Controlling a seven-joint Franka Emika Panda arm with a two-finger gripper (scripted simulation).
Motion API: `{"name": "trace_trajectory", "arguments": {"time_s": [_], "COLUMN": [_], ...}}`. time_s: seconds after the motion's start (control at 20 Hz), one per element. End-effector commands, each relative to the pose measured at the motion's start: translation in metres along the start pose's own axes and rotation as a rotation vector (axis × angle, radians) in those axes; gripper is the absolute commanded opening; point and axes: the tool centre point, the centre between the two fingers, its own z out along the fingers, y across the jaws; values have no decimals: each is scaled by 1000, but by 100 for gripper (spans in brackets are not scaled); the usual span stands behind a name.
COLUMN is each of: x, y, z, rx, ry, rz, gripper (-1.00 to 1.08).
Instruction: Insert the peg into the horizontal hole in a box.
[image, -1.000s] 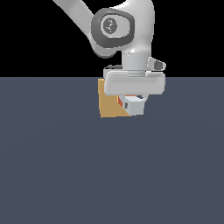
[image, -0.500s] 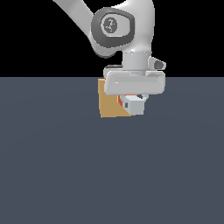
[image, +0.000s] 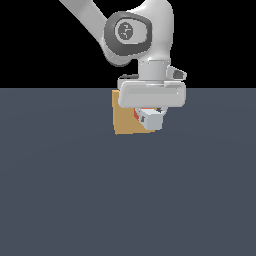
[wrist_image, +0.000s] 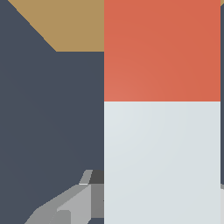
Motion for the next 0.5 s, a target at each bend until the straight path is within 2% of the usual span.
{"name": "trace_trajectory", "arguments": {"time_s": [0.0,0.25,0.45], "x": [19,61,81], "y": [1,0,1], "z": [-3,-4,-4], "rx": [-5,-7,-7], "ry": [2,2,2], "rz": [-5,-5,-5], "gripper": [-100,-100,-100]}}
